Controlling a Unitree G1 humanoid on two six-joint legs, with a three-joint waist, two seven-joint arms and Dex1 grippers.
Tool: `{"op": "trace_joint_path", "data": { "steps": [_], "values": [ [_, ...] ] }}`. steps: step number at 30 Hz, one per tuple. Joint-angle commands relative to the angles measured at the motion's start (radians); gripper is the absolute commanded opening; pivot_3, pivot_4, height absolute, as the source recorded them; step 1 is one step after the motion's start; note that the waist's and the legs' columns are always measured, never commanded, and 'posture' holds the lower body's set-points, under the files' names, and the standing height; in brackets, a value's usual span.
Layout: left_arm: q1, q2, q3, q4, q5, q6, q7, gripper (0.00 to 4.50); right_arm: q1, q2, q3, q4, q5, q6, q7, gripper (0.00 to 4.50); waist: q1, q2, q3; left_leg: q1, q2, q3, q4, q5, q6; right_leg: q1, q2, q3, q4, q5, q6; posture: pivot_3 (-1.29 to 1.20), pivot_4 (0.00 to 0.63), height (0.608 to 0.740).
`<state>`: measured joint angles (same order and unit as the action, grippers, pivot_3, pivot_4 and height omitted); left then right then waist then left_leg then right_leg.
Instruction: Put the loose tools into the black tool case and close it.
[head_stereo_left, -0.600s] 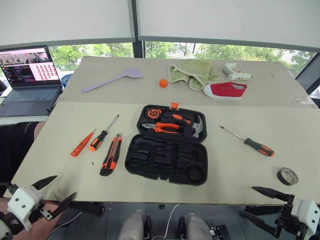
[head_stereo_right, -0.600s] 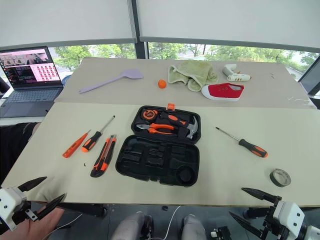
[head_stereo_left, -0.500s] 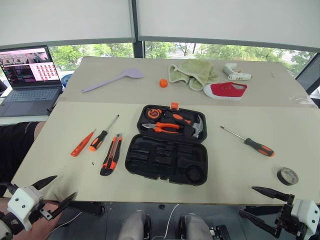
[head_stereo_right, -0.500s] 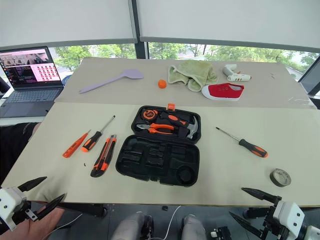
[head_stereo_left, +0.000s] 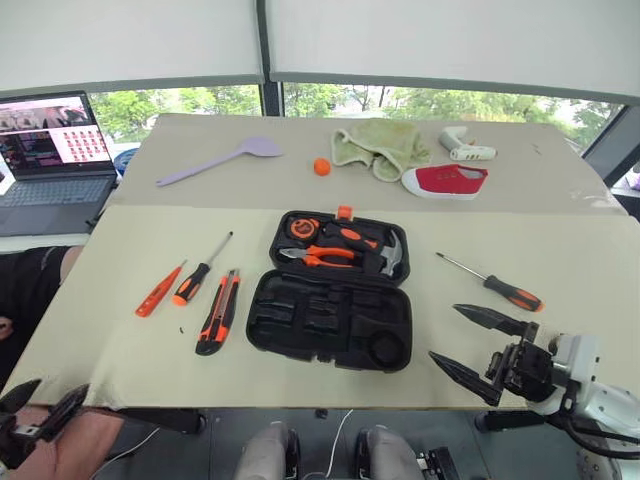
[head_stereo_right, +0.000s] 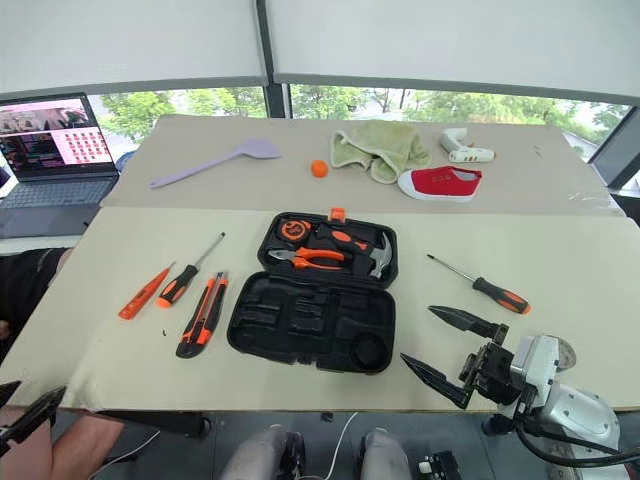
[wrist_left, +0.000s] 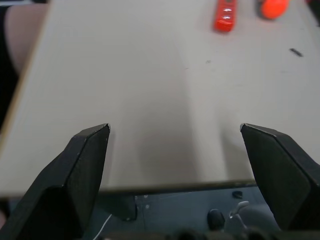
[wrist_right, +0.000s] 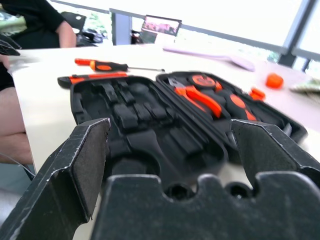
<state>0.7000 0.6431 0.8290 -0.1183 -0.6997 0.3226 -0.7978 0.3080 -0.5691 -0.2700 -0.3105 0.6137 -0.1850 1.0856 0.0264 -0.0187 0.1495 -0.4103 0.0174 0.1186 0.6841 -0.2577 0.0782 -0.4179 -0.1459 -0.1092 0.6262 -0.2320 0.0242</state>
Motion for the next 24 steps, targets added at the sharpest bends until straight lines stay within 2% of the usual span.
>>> {"op": "trace_joint_path", "data": {
  "steps": [1,5,8,10,14,17,24],
  "values": [
    [-0.053,0.072,0.027,-0.089,-0.07,0.098,0.002,4.5,-0.021,0.006,-0.007,-0.016,0.015,-0.002,-0.005,4.46,0.004,0.0,0.0,0.0,0.0,0.0,0.0,0.0,0.0,0.0,-0.001,0.001,0.0,-0.001,-0.003,0.0,0.15,0.74],
    [-0.24,0.219,-0.051,-0.092,-0.093,0.275,0.067,4.5,-0.05,0.005,0.022,-0.007,-0.011,-0.002,0.001,4.46,0.02,-0.002,-0.001,0.0,0.0,-0.001,0.0,0.001,-0.002,0.0,-0.001,0.001,0.002,-0.001,-0.006,0.0,0.15,0.74],
    [-0.378,0.337,-0.206,-0.042,-0.002,0.346,0.077,4.5,-0.07,0.01,0.035,0.009,-0.027,-0.008,-0.005,4.46,0.013,-0.001,-0.001,0.002,-0.001,0.0,0.0,0.002,-0.003,0.001,0.001,0.0,0.003,0.005,-0.007,0.0,0.15,0.74],
    [-0.507,0.37,-0.302,0.023,0.042,0.373,0.103,4.5,-0.077,0.014,0.04,0.016,-0.032,-0.009,-0.01,4.46,0.007,0.001,-0.001,0.003,-0.001,0.002,0.0,0.002,-0.003,0.001,0.002,0.001,0.003,0.005,-0.007,0.0,0.15,0.74],
    [-0.718,0.381,-0.447,0.096,0.076,0.371,0.027,4.5,-0.067,0.02,0.036,0.029,-0.043,-0.025,-0.014,4.46,-0.01,-0.001,0.0,0.003,-0.001,0.005,-0.002,0.008,-0.011,0.004,0.008,0.004,0.004,0.005,-0.007,0.0,0.15,0.74],
    [-0.803,0.375,-0.52,0.115,0.096,0.378,-0.021,4.5,-0.053,0.025,0.03,0.044,-0.048,-0.042,-0.009,4.46,-0.016,-0.002,0.0,0.003,0.0,0.005,-0.003,0.008,-0.012,0.004,0.009,0.004,0.004,0.005,-0.007,0.0,0.15,0.74],
    [-1.021,0.306,-0.718,0.216,0.232,0.386,0.008,4.5,-0.031,0.03,0.021,0.052,-0.055,-0.066,-0.013,4.46,-0.014,-0.002,0.0,0.005,0.0,0.007,-0.004,0.009,-0.013,0.005,0.009,0.006,0.004,0.005,-0.007,0.0,0.15,0.74]
  ]
}}
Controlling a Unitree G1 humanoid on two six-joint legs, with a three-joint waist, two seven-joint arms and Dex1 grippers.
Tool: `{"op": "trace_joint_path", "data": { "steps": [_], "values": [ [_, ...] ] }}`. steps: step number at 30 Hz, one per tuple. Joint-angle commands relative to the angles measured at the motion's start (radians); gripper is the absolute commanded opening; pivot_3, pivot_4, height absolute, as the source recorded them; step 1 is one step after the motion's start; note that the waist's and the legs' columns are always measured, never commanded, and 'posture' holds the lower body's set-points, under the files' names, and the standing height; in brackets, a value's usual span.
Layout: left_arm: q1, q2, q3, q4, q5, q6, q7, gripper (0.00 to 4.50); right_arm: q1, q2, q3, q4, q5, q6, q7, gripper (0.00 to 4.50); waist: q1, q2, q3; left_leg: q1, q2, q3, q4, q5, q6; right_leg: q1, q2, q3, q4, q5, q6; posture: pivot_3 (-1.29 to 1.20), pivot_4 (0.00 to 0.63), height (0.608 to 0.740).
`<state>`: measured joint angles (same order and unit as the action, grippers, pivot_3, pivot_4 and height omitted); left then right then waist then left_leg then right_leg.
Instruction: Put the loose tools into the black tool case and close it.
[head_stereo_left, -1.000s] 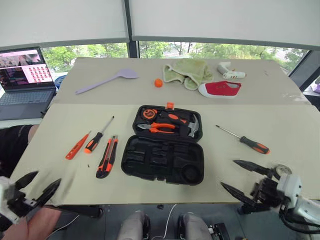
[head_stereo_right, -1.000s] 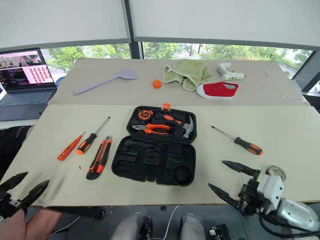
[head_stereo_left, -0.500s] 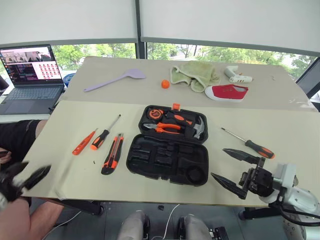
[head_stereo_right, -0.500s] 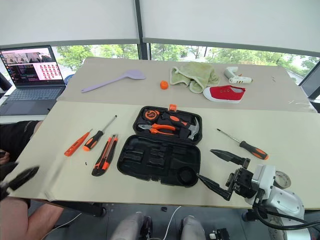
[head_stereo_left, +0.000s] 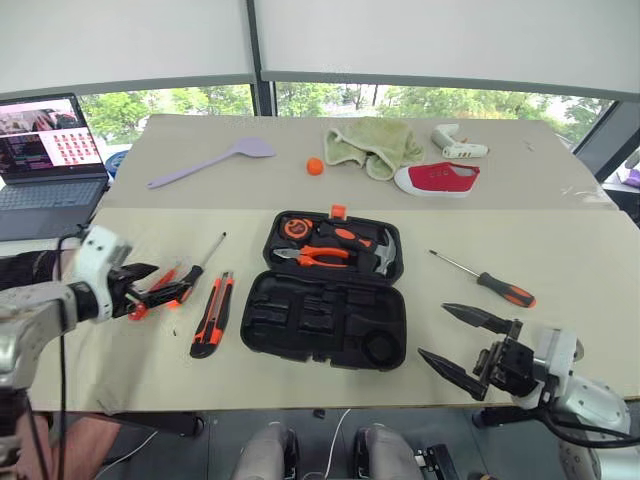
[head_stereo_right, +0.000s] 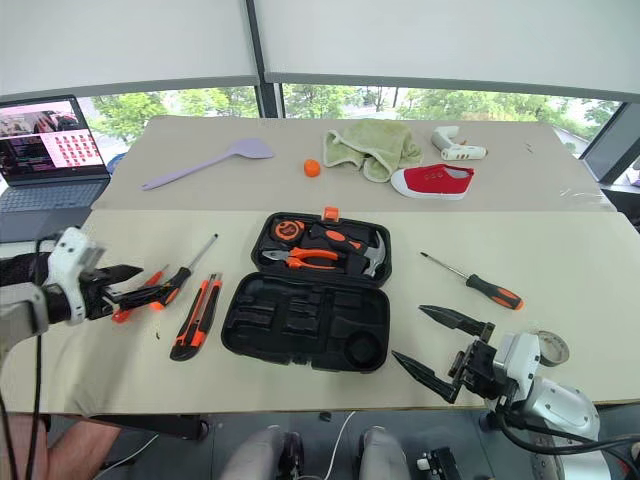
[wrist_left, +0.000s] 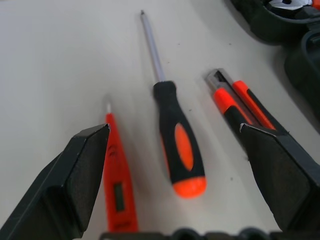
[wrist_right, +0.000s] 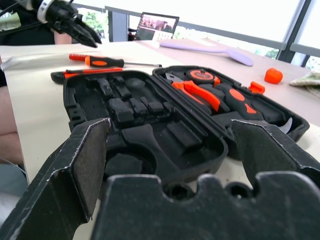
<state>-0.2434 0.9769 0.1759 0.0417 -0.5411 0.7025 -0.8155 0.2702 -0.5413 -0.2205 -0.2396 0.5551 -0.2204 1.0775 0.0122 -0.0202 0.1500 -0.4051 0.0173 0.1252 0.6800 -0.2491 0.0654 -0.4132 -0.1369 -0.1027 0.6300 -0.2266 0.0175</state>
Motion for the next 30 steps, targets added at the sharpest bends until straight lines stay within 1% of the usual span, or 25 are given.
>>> {"op": "trace_joint_path", "data": {
  "steps": [1,3,4,5,6,8,9,12,13,14,17,20,23,25,27,28,30],
  "values": [
    [-0.1,-0.041,-0.087,0.076,0.094,0.02,0.042,4.5,0.01,0.002,-0.028,-0.023,0.002,-0.031,-0.006,4.46,0.001,0.0,0.0,0.0,0.0,0.0,0.0,0.0,0.0,0.0,0.0,0.0,0.0,0.0,0.0,0.0,0.15,0.74],
    [-0.119,-0.056,-0.116,0.09,0.126,0.02,0.045,3.97,0.015,0.003,-0.031,-0.032,0.001,-0.031,-0.014,4.5,0.001,0.0,0.0,0.0,0.0,0.0,0.0,0.0,0.001,0.001,0.0,0.0,0.0,0.0,0.0,0.0,0.15,0.74],
    [-0.126,-0.06,-0.122,0.084,0.125,0.034,0.041,3.78,0.017,0.001,-0.033,-0.037,0.001,-0.029,-0.019,4.5,0.0,0.0,0.0,0.0,0.0,0.0,0.0,0.0,0.001,0.0,0.0,0.0,0.0,0.0,0.0,0.0,0.15,0.74],
    [-0.133,-0.064,-0.124,0.078,0.124,0.041,0.035,3.45,0.021,-0.001,-0.037,-0.044,0.005,-0.024,-0.024,4.5,-0.002,0.0,0.0,0.0,0.0,0.001,0.0,0.001,0.002,0.0,0.0,0.001,0.0,0.0,0.0,0.0,0.15,0.74],
    [-0.139,-0.067,-0.125,0.074,0.124,0.057,0.033,2.96,0.024,-0.004,-0.039,-0.051,0.008,-0.022,-0.027,4.5,-0.002,-0.001,0.0,0.0,0.0,0.001,0.0,0.002,0.004,0.0,0.0,0.002,0.0,0.0,0.0,0.0,0.15,0.74],
    [-0.146,-0.071,-0.126,0.071,0.127,0.072,0.03,2.39,0.031,-0.01,-0.039,-0.061,0.011,-0.016,-0.027,4.5,-0.001,-0.001,0.0,-0.001,0.0,0.001,0.0,0.003,0.007,-0.001,0.0,0.002,0.0,0.0,0.0,0.0,0.15,0.74],
    [-0.147,-0.07,-0.129,0.073,0.13,0.071,0.022,1.89,0.033,-0.013,-0.04,-0.067,0.011,-0.012,-0.028,4.5,0.0,-0.001,0.0,0.0,0.0,0.001,0.0,0.003,0.007,-0.001,0.0,0.002,0.0,0.0,0.0,0.0,0.15,0.74],
    [-0.147,-0.075,-0.119,0.081,0.138,0.042,0.002,0.77,0.03,-0.02,-0.045,-0.082,0.011,0.003,-0.04,4.5,0.0,-0.001,0.0,0.0,0.0,0.001,0.0,0.002,0.005,-0.001,-0.001,0.002,0.0,0.0,0.0,0.0,0.15,0.74],
    [-0.15,-0.078,-0.102,0.085,0.134,0.041,0.005,0.76,0.029,-0.022,-0.047,-0.089,0.012,0.009,-0.044,4.5,0.0,-0.001,0.0,0.0,0.0,0.001,0.0,0.002,0.005,-0.001,-0.001,0.002,0.0,0.0,0.0,0.0,0.15,0.74],
    [-0.155,-0.079,-0.077,0.092,0.135,0.004,0.002,0.76,0.026,-0.027,-0.052,-0.095,0.011,0.014,-0.05,4.5,0.0,-0.001,0.0,-0.001,0.0,0.0,0.0,0.0,0.002,-0.001,-0.001,0.002,0.0,0.0,0.0,0.0,0.15,0.74],
    [-0.169,-0.075,-0.02,0.105,0.134,-0.125,-0.034,0.76,0.017,-0.044,-0.078,-0.105,0.017,0.027,-0.068,4.5,0.0,-0.002,0.001,-0.002,0.0,0.0,0.0,0.0,0.002,-0.003,-0.001,0.002,0.001,0.0,0.0,0.0,0.15,0.74],
    [-0.189,-0.075,-0.027,0.09,0.141,-0.328,-0.167,0.76,0.004,-0.079,-0.126,-0.1,0.04,0.045,-0.07,4.5,0.004,-0.002,0.001,-0.002,0.0,0.001,0.0,0.0,0.002,-0.003,-0.002,0.002,0.001,0.0,0.0,0.0,0.15,0.74],
    [-0.234,-0.1,-0.094,0.043,0.142,-0.422,-0.293,0.76,-0.013,-0.127,-0.172,-0.06,0.048,0.058,-0.043,4.5,0.009,-0.002,0.001,-0.002,-0.001,0.001,0.001,0.0,0.002,-0.002,-0.003,0.002,0.0,0.001,0.0,0.0,0.15,0.74],
    [-0.289,-0.152,-0.181,-0.019,0.13,-0.424,-0.369,0.76,-0.029,-0.151,-0.195,-0.033,0.067,0.086,-0.038,4.5,0.015,-0.002,0.001,-0.001,-0.001,0.001,0.001,0.0,0.003,0.0,-0.003,0.002,0.0,0.001,0.0,0.0,0.15,0.74],
    [-0.34,-0.187,-0.286,-0.042,0.185,-0.444,-0.429,0.76,-0.032,-0.173,-0.19,-0.034,0.073,0.109,-0.016,4.5,0.024,-0.002,0.001,-0.001,-0.001,0.001,0.003,0.001,0.006,0.001,-0.003,0.001,-0.001,0.001,0.001,0.0,0.15,0.74],
    [-0.36,-0.203,-0.336,-0.037,0.227,-0.482,-0.456,0.76,-0.035,-0.179,-0.186,-0.041,0.076,0.121,-0.013,4.5,0.025,-0.002,0.001,-0.001,-0.001,0.001,0.003,0.002,0.009,0.002,-0.003,0.001,-0.001,0.001,0.001,0.0,0.15,0.74],
    [-0.385,-0.217,-0.414,-0.034,0.27,-0.475,-0.497,0.76,-0.044,-0.185,-0.181,-0.061,0.087,0.151,-0.022,4.5,0.024,-0.002,0.001,-0.001,-0.001,0.002,0.003,0.003,0.011,0.002,-0.001,0.001,-0.001,0.001,0.001,0.0,0.15,0.74]
  ]
}}
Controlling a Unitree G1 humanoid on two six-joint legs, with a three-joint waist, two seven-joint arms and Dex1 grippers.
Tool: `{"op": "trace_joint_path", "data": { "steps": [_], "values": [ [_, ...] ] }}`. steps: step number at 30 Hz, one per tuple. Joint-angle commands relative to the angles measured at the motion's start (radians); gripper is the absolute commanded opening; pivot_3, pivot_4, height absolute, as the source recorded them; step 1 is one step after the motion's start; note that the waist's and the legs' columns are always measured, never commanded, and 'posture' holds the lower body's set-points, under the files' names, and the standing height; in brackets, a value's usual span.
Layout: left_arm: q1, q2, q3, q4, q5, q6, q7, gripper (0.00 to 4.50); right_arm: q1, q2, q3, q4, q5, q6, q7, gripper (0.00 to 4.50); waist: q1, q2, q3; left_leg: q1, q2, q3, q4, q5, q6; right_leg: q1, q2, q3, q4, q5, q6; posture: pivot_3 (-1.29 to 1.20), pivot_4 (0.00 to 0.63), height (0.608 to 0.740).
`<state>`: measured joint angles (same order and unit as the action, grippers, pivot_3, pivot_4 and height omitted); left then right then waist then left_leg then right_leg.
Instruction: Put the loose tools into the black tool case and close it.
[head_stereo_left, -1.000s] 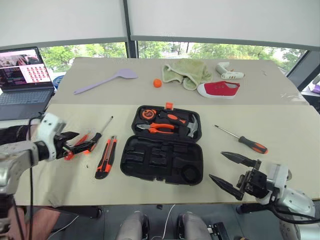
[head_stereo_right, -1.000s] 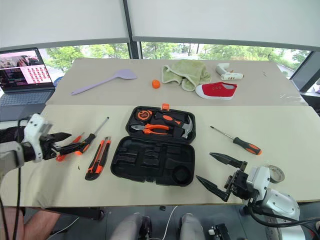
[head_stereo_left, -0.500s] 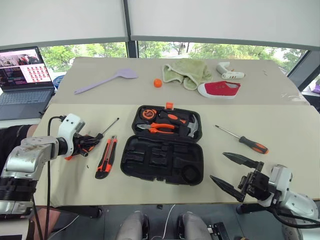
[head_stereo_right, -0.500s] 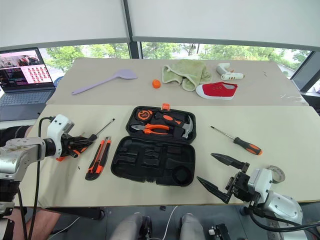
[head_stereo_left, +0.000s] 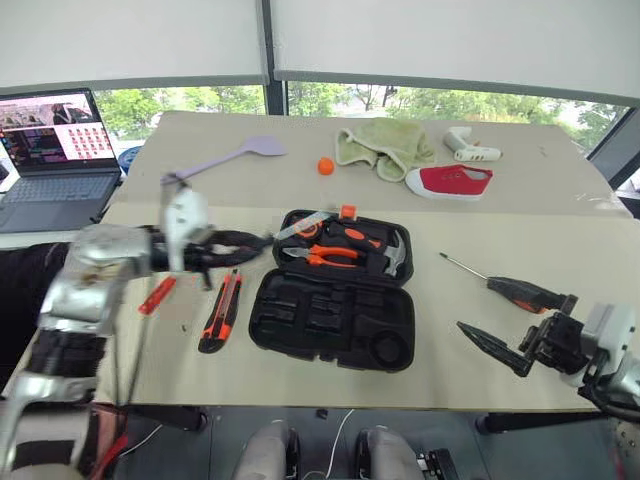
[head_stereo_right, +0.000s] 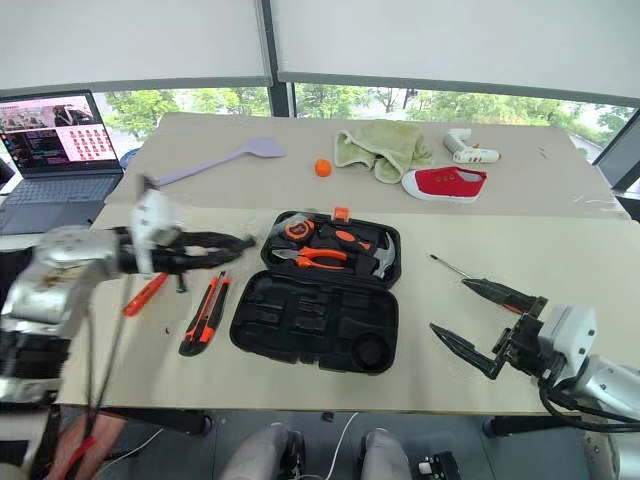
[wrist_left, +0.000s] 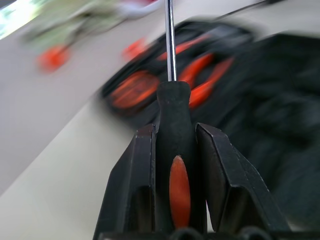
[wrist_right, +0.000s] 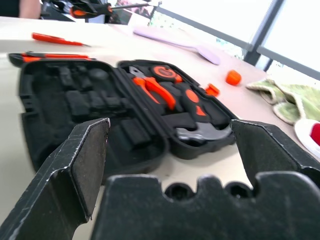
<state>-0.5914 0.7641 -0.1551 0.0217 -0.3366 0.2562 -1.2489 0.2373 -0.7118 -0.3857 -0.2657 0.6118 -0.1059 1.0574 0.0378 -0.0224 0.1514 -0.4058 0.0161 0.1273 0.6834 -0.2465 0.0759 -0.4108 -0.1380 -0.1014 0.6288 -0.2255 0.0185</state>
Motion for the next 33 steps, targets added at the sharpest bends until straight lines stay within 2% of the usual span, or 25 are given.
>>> {"op": "trace_joint_path", "data": {
  "steps": [1,5,7,13,18,20,22,24,25,30,33],
  "values": [
    [-0.049,-0.016,-0.111,0.005,0.099,-0.067,-0.071,0.76,-0.012,-0.016,-0.013,-0.045,0.032,0.05,-0.004,4.5,-0.006,0.0,0.0,0.0,0.0,0.0,0.0,0.0,0.0,0.0,0.001,0.001,0.0,0.0,0.0,0.0,0.15,0.74],
    [-0.114,-0.059,-0.196,0.145,0.258,-0.19,-0.026,0.76,-0.005,-0.002,-0.006,-0.082,0.024,0.079,-0.017,4.5,-0.014,0.0,0.0,0.0,0.001,0.002,0.0,0.0,0.001,-0.002,0.003,0.003,0.001,0.0,0.0,0.0,0.15,0.74],
    [-0.137,-0.077,-0.206,0.186,0.289,-0.211,-0.019,0.76,0.0,0.007,-0.005,-0.098,0.019,0.087,-0.028,4.5,-0.013,0.0,0.0,0.0,0.002,0.001,0.0,-0.004,0.008,-0.002,0.003,0.003,0.001,0.0,0.0,0.0,0.15,0.74],
    [-0.175,-0.113,-0.239,0.265,0.375,-0.298,-0.02,0.76,0.027,0.03,0.001,-0.132,0.009,0.1,-0.05,4.5,-0.01,0.0,0.0,-0.002,0.001,0.001,0.002,-0.006,0.011,-0.002,0.002,0.002,0.0,0.0,0.001,0.0,0.15,0.74],
    [-0.164,-0.134,-0.244,0.268,0.374,-0.359,-0.058,0.76,0.025,0.038,0.007,-0.135,0.002,0.103,-0.06,4.5,-0.011,0.0,0.0,-0.003,0.002,0.001,0.006,-0.007,0.012,-0.002,0.002,0.002,0.0,0.0,0.002,0.0,0.15,0.74],
    [-0.162,-0.147,-0.235,0.273,0.38,-0.351,-0.032,1.76,0.029,0.042,0.012,-0.133,0.0,0.102,-0.061,4.5,-0.01,0.0,0.0,-0.004,0.001,0.001,0.006,-0.007,0.012,-0.002,0.002,0.002,0.0,0.0,0.002,0.0,0.15,0.74],
    [-0.157,-0.163,-0.221,0.271,0.366,-0.361,-0.019,2.36,0.033,0.044,0.016,-0.134,0.0,0.104,-0.063,4.5,-0.01,0.0,0.0,-0.005,0.001,0.001,0.008,-0.007,0.012,-0.002,0.001,0.002,0.0,0.0,0.002,0.0,0.15,0.74],
    [-0.142,-0.22,-0.158,0.241,0.296,-0.359,0.038,3.19,0.037,0.045,0.017,-0.137,0.004,0.108,-0.065,4.5,-0.008,0.0,0.0,-0.007,0.002,0.0,0.011,-0.007,0.012,-0.002,0.001,0.001,0.001,0.001,0.003,0.0,0.15,0.74],
    [-0.132,-0.237,-0.13,0.213,0.258,-0.317,0.047,3.41,0.04,0.045,0.017,-0.138,0.006,0.109,-0.065,4.5,-0.008,0.0,0.0,-0.007,0.001,0.0,0.011,-0.007,0.013,-0.002,0.0,0.001,0.001,0.001,0.003,0.0,0.15,0.74],
    [-0.083,-0.244,-0.079,0.143,0.185,-0.252,0.045,3.41,0.052,0.047,0.013,-0.141,0.009,0.115,-0.065,4.5,-0.011,0.0,0.0,-0.009,0.001,-0.001,0.013,-0.007,0.013,-0.003,-0.001,0.001,0.001,0.002,0.005,0.0,0.15,0.74],
    [-0.051,-0.238,-0.071,0.138,0.181,-0.22,0.049,2.66,0.063,0.053,0.013,-0.144,0.009,0.114,-0.066,4.5,-0.013,0.0,0.0,-0.008,0.001,-0.001,0.013,-0.007,0.012,-0.002,0.0,0.001,0.001,0.002,0.005,0.0,0.15,0.74]
  ]
}}
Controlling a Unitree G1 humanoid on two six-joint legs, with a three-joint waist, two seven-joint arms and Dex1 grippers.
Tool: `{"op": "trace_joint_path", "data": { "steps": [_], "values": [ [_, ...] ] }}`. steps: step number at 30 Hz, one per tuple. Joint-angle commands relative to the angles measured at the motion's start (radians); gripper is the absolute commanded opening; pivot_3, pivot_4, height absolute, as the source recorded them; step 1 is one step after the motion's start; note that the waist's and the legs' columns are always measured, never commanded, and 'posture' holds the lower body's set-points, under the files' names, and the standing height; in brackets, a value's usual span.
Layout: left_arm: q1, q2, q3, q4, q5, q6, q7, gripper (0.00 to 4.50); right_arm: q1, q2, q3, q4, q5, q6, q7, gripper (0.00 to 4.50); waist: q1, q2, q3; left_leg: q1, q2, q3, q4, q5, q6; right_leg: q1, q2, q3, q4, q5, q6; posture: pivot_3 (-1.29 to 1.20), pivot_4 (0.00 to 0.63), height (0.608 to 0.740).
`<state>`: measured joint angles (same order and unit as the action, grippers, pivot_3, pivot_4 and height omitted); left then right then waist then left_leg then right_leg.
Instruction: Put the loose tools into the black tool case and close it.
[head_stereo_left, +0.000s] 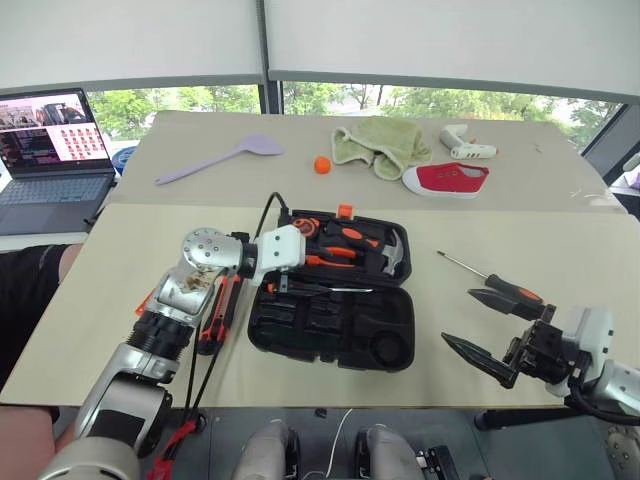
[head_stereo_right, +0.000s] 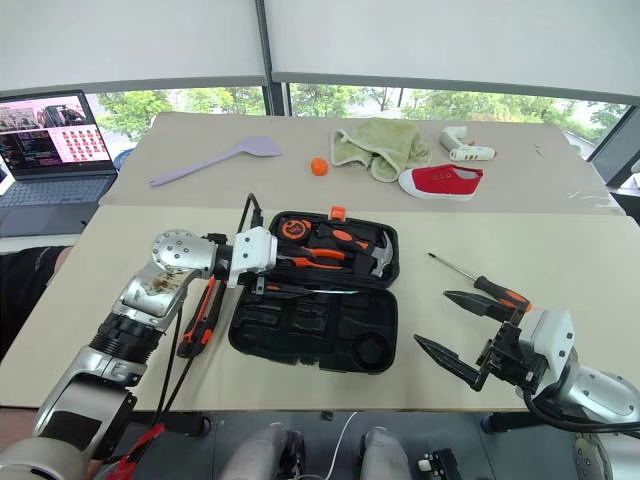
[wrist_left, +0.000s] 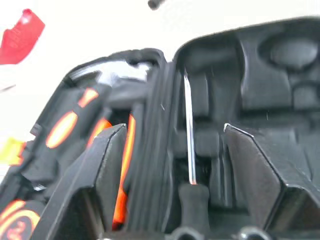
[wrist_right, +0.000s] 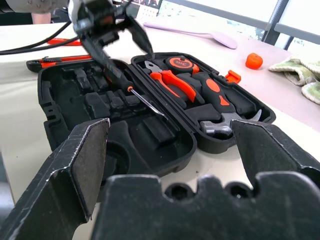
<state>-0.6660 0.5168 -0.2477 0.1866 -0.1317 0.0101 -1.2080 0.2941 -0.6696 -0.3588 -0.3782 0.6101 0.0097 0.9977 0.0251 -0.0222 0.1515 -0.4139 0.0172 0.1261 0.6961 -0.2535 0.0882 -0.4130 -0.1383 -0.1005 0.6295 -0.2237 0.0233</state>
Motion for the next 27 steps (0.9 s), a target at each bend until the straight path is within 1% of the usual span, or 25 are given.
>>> {"op": "trace_joint_path", "data": {
  "steps": [1,5,6,7,12,15,18,20,21,23,25,26,27],
  "values": [
    [0.037,0.008,0.019,-0.019,-0.012,0.029,0.019,2.24,0.008,0.014,-0.013,-0.033,0.009,-0.002,-0.009,4.5,0.0,0.0,0.0,0.0,0.0,0.0,0.0,0.0,0.0,0.0,0.0,0.0,0.0,0.0,0.0,0.0,0.15,0.74],
    [0.076,-0.003,-0.002,-0.008,0.027,0.041,0.064,0.72,0.009,0.022,-0.016,-0.034,0.007,0.0,-0.017,4.5,0.002,0.0,0.0,0.0,0.0,0.0,0.0,0.0,0.0,0.0,0.0,0.0,0.0,0.0,0.0,0.0,0.15,0.74],
    [0.085,-0.006,-0.012,-0.007,0.044,0.046,0.077,0.46,0.009,0.023,-0.017,-0.033,0.006,0.0,-0.019,4.5,0.004,0.0,0.0,0.0,0.0,0.0,0.0,0.0,0.0,0.0,0.0,0.0,0.0,0.0,0.0,0.0,0.15,0.74],
    [0.097,-0.007,-0.028,-0.01,0.061,0.063,0.086,0.11,0.01,0.025,-0.018,-0.032,0.004,-0.002,-0.022,4.5,0.005,0.0,0.0,0.0,0.0,0.0,0.0,0.0,0.0,0.0,0.0,-0.001,0.0,0.0,0.0,0.0,0.15,0.74],
    [0.123,-0.035,-0.077,0.004,0.127,0.104,0.15,0.11,0.019,0.033,-0.017,-0.038,-0.001,-0.003,-0.034,4.5,0.014,0.0,0.0,0.001,-0.001,-0.001,0.0,-0.001,0.001,0.002,-0.001,-0.001,-0.001,0.0,0.0,0.0,0.15,0.74],
    [0.127,-0.05,-0.09,0.014,0.143,0.13,0.172,0.11,0.028,0.038,-0.016,-0.05,-0.002,-0.001,-0.041,4.5,0.018,0.002,-0.001,0.005,-0.001,-0.002,0.0,-0.004,0.006,0.007,-0.002,-0.002,-0.002,0.0,0.001,0.0,0.15,0.74],
    [0.132,-0.067,-0.077,0.008,0.112,0.11,0.165,0.11,0.036,0.038,-0.019,-0.056,-0.002,0.003,-0.052,4.5,0.021,0.004,-0.002,0.008,-0.001,-0.002,0.0,-0.005,0.007,0.009,-0.005,-0.002,-0.003,0.0,0.002,0.0,0.15,0.74],
    [0.144,-0.094,-0.003,-0.026,0.01,0.108,0.156,0.11,0.048,0.037,-0.047,-0.053,0.001,0.005,-0.068,4.5,0.021,0.005,-0.003,0.008,-0.001,-0.003,0.0,-0.005,0.007,0.009,-0.006,-0.002,-0.003,0.0,0.002,0.0,0.15,0.74],
    [0.149,-0.107,0.04,-0.041,-0.037,0.091,0.16,0.34,0.056,0.037,-0.066,-0.048,0.006,0.006,-0.075,4.5,0.021,0.005,-0.003,0.008,-0.002,-0.003,0.0,-0.005,0.007,0.009,-0.007,-0.002,-0.002,0.0,0.002,0.0,0.15,0.74],
    [0.168,-0.102,0.116,-0.081,-0.125,0.066,0.133,0.85,0.086,0.04,-0.117,-0.023,0.013,-0.001,-0.08,4.5,0.019,0.005,-0.003,0.006,-0.002,-0.003,0.0,-0.005,0.007,0.007,-0.007,-0.002,-0.002,0.0,0.002,0.0,0.15,0.74],
    [0.203,-0.084,0.202,-0.118,-0.24,0.068,0.082,1.6,0.129,0.047,-0.18,0.025,0.008,-0.022,-0.075,4.5,0.016,0.005,-0.002,0.004,-0.002,-0.003,0.0,-0.002,0.003,0.007,-0.007,-0.002,-0.002,0.0,0.002,0.0,0.15,0.74],
    [0.229,-0.056,0.235,-0.141,-0.278,0.076,0.052,1.93,0.153,0.052,-0.214,0.059,0.001,-0.036,-0.071,4.5,0.015,0.005,-0.003,0.004,-0.002,-0.003,0.0,-0.001,0.0,0.007,-0.007,-0.002,-0.002,0.0,0.002,0.0,0.15,0.74],
    [0.256,-0.027,0.261,-0.162,-0.299,0.075,0.028,2.36,0.175,0.057,-0.242,0.09,-0.005,-0.049,-0.066,4.5,0.013,0.005,-0.003,0.004,-0.002,-0.003,0.0,-0.001,0.0,0.007,-0.007,-0.002,-0.002,0.0,0.002,0.0,0.15,0.74]
  ]
}}
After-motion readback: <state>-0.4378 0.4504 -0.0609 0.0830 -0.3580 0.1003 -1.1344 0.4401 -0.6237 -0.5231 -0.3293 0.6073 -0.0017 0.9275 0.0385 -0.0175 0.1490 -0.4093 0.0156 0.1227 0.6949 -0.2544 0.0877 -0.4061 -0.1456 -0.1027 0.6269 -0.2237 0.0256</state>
